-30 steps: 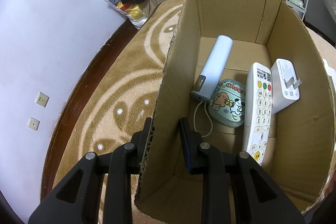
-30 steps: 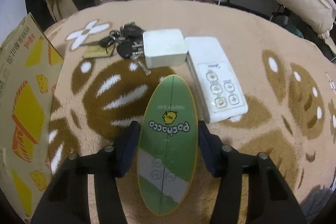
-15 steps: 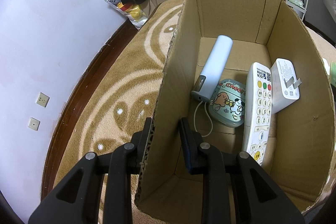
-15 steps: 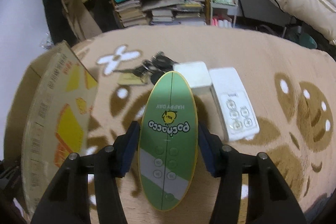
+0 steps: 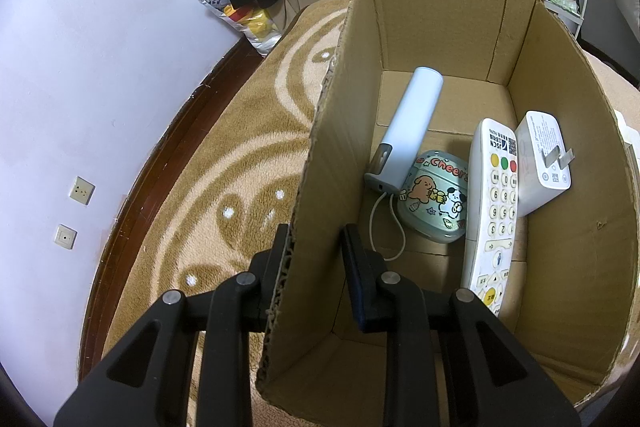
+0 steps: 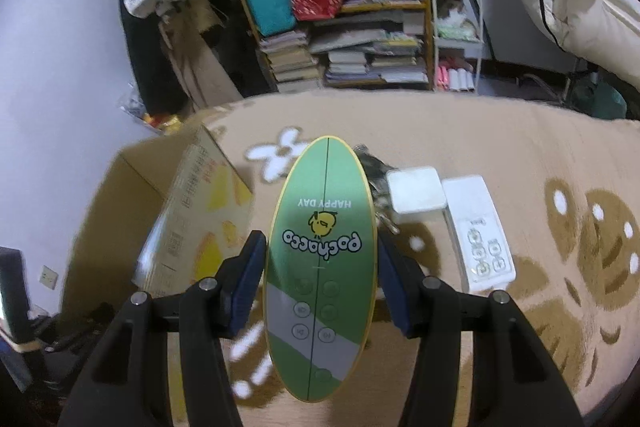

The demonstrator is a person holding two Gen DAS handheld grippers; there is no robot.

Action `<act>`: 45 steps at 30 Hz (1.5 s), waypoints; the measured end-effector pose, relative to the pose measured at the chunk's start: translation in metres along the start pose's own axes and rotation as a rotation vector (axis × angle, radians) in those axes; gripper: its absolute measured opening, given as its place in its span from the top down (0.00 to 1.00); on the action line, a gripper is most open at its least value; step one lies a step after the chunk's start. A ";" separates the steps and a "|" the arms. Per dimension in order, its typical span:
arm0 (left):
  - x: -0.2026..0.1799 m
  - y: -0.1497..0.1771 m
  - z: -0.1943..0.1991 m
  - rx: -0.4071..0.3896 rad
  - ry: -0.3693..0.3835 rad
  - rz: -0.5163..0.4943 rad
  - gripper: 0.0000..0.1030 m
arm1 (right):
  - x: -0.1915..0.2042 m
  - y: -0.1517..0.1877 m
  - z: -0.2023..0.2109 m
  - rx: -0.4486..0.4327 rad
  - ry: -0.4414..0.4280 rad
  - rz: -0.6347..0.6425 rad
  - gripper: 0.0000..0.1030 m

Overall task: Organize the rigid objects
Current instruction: 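Lift the green remote and carry it over the box, then lower the green remote into the box beside the white remote and release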

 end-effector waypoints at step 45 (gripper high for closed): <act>0.000 -0.001 0.000 0.001 -0.001 0.000 0.76 | 0.110 0.023 0.004 -0.015 -0.283 0.111 0.43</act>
Point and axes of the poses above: each gripper's, at about its wrist camera, not at the fingertips, and z roughly against the way its jaws point, x to its left, y to its underside, the point moved 8 cm from there along -z, roughly the way its jaws point, and after that the axes turned 8 degrees about -y, right-handed, at the moved point
